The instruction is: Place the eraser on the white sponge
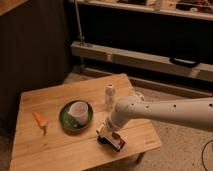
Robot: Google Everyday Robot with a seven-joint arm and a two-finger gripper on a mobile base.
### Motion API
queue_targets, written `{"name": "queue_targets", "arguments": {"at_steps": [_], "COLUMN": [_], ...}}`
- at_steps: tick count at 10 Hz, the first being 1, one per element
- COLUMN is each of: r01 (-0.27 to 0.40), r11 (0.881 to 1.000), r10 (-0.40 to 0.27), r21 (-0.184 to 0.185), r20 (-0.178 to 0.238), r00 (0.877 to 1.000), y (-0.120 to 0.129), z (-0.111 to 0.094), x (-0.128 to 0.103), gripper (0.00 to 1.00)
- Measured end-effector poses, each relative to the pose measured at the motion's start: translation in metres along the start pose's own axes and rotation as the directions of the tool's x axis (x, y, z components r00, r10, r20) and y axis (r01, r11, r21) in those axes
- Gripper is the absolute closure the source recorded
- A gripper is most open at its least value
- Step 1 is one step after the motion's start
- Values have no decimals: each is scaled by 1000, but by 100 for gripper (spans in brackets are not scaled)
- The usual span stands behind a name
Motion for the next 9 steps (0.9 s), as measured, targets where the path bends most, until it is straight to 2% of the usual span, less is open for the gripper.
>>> {"name": "queue_targets", "arguments": {"at_steps": [2,6,7,9], "r01": [2,14,18,29], "r11": [1000,999,999,999], "r10": [-2,-14,-19,-30], "r21": [-11,-37,-42,-41], "r20": [-5,-13,-11,-6], "r00": [1000,1000,1000,1000], "y": [-3,-7,-8,-8], "z": [8,18,21,24], "x": [0,-4,-6,-10], "gripper": [96,57,44,26]}}
